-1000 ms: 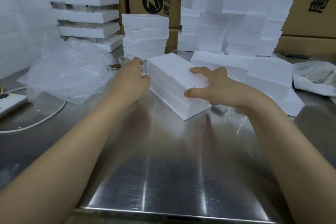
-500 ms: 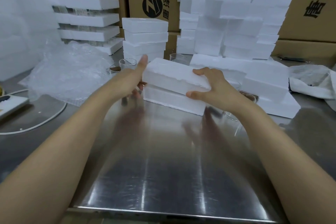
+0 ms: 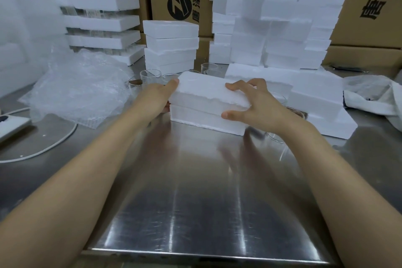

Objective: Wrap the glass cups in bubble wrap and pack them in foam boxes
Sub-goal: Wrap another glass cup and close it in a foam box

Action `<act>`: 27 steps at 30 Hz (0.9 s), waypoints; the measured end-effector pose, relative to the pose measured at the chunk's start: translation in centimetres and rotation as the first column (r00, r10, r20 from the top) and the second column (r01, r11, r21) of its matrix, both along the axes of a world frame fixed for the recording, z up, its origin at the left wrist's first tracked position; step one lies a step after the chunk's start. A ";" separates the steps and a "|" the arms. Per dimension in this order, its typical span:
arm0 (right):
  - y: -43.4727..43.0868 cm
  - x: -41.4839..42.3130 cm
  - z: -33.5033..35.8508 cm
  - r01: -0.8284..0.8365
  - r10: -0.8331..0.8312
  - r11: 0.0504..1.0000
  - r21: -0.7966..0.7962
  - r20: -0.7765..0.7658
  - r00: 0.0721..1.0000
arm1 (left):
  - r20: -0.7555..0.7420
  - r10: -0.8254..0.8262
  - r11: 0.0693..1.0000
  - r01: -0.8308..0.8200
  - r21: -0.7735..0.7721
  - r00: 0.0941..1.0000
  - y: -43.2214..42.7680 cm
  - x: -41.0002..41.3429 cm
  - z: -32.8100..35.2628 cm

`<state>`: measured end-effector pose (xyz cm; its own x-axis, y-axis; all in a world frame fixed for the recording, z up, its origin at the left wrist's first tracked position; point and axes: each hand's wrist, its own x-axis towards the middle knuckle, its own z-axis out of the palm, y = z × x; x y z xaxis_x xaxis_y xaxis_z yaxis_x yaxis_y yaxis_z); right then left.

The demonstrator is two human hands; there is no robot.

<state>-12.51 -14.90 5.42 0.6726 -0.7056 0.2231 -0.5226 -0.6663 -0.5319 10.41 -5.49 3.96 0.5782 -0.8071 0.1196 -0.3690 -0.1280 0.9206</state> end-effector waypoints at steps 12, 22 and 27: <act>-0.4 -0.4 0.0 0.024 -0.025 0.999 -0.030 -0.043 0.999 | -0.018 -0.058 0.996 0.059 0.063 0.998 -0.3 -1.3 0.0; -0.3 -0.1 -0.5 0.066 -0.067 0.998 -0.022 -0.024 0.997 | -0.078 0.022 0.992 -0.012 0.125 0.997 -0.4 -2.1 0.3; -0.2 0.0 -0.8 0.068 -0.069 0.997 -0.029 -0.026 0.997 | -0.301 0.028 0.996 -0.002 0.087 0.953 -0.7 -2.3 -0.2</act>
